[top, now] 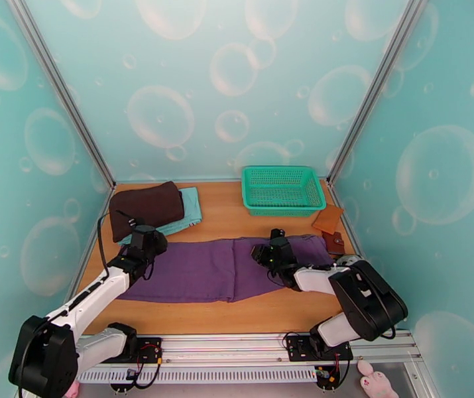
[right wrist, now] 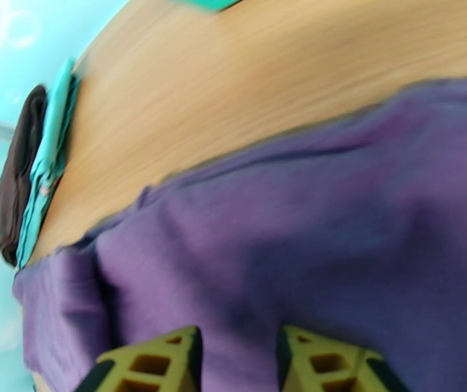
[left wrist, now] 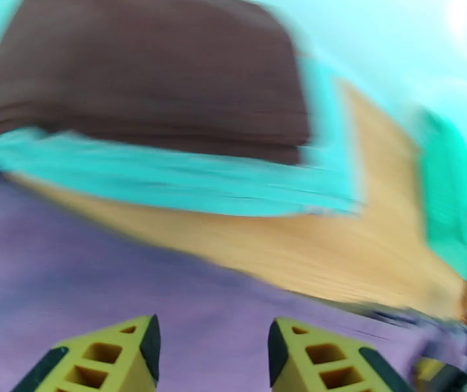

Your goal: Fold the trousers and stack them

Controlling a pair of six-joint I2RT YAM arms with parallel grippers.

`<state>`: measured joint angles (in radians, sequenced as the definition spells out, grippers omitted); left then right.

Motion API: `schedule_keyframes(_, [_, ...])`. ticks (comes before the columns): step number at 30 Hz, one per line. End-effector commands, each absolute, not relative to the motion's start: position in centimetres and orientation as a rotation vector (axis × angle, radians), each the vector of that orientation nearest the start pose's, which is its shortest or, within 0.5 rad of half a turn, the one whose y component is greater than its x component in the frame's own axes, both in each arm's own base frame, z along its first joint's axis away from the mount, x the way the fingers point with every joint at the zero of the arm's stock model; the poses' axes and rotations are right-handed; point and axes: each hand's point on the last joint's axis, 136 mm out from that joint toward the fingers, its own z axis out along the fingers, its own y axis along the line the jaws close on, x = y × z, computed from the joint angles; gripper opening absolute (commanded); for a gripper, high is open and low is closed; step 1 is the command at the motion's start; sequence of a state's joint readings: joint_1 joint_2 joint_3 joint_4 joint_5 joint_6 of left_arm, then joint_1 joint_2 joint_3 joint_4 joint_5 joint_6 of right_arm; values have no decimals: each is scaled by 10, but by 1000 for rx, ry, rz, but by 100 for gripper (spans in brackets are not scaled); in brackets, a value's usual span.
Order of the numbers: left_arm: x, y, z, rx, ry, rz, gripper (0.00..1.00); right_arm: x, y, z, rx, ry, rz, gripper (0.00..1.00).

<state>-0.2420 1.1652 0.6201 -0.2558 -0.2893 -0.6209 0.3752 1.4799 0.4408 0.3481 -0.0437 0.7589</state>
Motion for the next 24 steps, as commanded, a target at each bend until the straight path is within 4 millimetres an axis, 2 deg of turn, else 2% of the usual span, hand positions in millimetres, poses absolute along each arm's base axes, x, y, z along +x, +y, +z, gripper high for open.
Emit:
schedule_keyframes(1, [310, 11, 95, -654, 2299, 70, 49, 330, 115, 37, 401, 2325, 510, 37])
schedule_keyframes(4, [311, 43, 85, -775, 2295, 119, 49, 338, 129, 65, 285, 2256, 536, 37])
schedule_keyframes(9, [314, 101, 73, -951, 2266, 266, 49, 343, 177, 145, -56, 2074, 536, 40])
schedule_keyframes(11, [319, 114, 69, -985, 2262, 286, 47, 341, 192, 158, -159, 2046, 602, 42])
schedule_keyframes(14, [330, 128, 61, -1014, 2269, 273, 45, 333, 205, 150, -284, 2036, 676, 45])
schedule_keyframes(16, [341, 129, 60, -992, 2268, 247, 44, 328, 204, 138, -288, 2018, 704, 44])
schedule_keyframes(19, [358, 120, 61, -918, 2281, 158, 43, 322, 202, 130, -275, 1999, 799, 44])
schedule_keyframes(24, [369, 109, 67, -857, 2272, 82, 43, 326, 197, 119, -256, 2033, 816, 44])
